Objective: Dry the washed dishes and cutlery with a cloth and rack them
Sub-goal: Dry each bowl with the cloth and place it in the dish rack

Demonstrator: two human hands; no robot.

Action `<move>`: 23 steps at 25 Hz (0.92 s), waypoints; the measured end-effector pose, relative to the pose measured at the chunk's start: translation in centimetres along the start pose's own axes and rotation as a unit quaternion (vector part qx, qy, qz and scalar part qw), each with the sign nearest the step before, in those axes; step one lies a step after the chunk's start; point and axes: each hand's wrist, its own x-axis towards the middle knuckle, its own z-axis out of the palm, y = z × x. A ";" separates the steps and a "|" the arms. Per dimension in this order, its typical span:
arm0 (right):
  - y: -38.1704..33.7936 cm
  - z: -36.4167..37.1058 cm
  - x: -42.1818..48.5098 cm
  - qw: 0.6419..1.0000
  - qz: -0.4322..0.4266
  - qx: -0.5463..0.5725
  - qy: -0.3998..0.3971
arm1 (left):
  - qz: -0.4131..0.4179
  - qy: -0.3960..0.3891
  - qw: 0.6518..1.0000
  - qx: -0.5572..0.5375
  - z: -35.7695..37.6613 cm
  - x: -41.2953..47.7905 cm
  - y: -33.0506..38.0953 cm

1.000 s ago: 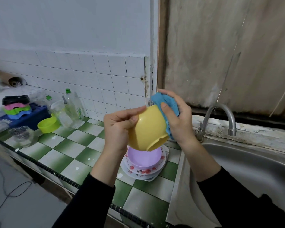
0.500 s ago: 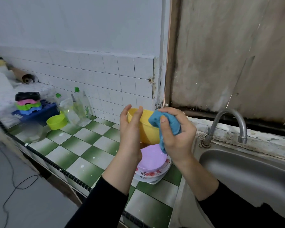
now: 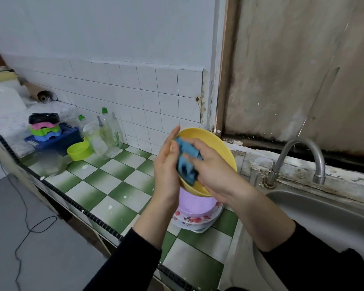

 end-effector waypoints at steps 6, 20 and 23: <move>0.2 -0.2 0.1 0.964 -0.141 -0.225 -0.002 | 0.014 -0.005 1.000 0.013 -1.8 0.7 0.3; -1.4 -1.3 -0.4 0.940 -0.061 -0.249 -0.226 | 0.025 0.022 0.997 0.074 -3.2 0.9 1.5; -3.6 -3.5 0.4 0.794 -0.065 -0.522 -0.304 | -0.012 0.023 0.998 0.066 -3.5 1.2 2.1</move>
